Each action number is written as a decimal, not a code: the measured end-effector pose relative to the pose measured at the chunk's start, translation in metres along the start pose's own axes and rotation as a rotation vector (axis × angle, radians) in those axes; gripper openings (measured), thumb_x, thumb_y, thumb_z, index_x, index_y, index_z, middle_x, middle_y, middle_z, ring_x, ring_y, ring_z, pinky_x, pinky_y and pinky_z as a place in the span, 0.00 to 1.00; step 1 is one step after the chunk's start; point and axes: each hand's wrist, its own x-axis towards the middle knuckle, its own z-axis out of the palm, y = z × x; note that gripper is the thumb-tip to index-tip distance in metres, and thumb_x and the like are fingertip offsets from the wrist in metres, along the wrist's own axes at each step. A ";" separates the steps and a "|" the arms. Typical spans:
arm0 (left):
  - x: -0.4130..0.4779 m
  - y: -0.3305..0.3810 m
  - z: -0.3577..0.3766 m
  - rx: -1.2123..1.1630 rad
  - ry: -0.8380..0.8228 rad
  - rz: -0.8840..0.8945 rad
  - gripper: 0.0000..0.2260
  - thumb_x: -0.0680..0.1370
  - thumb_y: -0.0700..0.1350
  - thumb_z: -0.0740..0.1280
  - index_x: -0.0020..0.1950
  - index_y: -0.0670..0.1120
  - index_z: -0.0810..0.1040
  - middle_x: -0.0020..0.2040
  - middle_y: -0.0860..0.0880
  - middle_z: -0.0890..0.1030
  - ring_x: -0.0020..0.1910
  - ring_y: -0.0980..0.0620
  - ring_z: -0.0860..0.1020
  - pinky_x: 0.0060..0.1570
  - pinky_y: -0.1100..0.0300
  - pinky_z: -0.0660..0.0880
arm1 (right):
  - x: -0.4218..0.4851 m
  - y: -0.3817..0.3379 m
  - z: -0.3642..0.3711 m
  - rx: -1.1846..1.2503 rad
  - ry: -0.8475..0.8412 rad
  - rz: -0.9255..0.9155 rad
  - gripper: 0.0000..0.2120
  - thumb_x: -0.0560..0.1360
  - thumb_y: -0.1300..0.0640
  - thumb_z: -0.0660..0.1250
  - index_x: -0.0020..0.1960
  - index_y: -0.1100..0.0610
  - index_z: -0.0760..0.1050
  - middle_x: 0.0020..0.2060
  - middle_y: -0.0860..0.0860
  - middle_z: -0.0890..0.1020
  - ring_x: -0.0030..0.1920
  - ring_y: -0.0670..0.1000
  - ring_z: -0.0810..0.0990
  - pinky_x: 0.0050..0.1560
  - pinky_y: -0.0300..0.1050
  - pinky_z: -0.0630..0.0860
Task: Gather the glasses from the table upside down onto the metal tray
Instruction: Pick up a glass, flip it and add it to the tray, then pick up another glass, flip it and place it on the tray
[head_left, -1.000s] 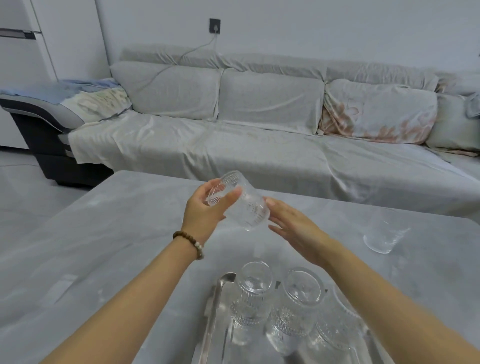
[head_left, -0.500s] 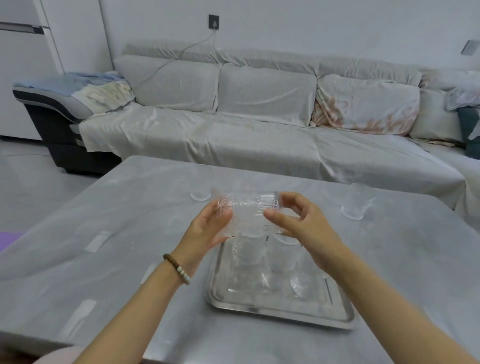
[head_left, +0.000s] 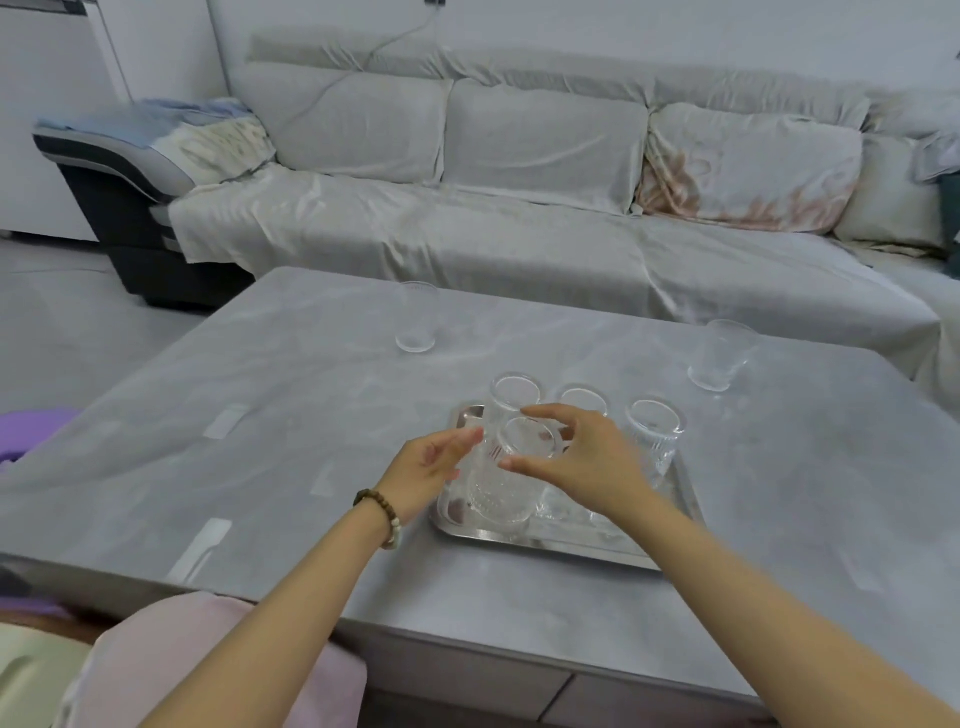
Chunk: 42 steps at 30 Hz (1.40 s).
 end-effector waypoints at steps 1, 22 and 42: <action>0.001 -0.001 0.002 -0.016 -0.006 -0.014 0.27 0.59 0.71 0.67 0.52 0.58 0.80 0.54 0.60 0.80 0.60 0.59 0.75 0.55 0.62 0.74 | 0.000 0.001 0.004 -0.012 -0.006 -0.008 0.33 0.56 0.34 0.75 0.59 0.41 0.77 0.56 0.39 0.81 0.55 0.42 0.77 0.57 0.42 0.74; 0.013 -0.020 0.012 -0.057 0.057 -0.123 0.37 0.55 0.71 0.71 0.59 0.52 0.79 0.58 0.55 0.81 0.59 0.60 0.76 0.58 0.56 0.75 | -0.018 0.015 0.036 0.750 0.042 0.372 0.13 0.72 0.52 0.71 0.56 0.55 0.80 0.50 0.47 0.84 0.52 0.41 0.80 0.58 0.42 0.74; 0.103 0.042 -0.078 0.032 0.373 -0.026 0.18 0.74 0.47 0.69 0.62 0.46 0.73 0.61 0.46 0.74 0.60 0.46 0.75 0.59 0.48 0.73 | 0.134 -0.026 -0.001 0.720 -0.170 0.189 0.10 0.76 0.52 0.67 0.56 0.51 0.76 0.60 0.51 0.80 0.59 0.50 0.80 0.65 0.47 0.72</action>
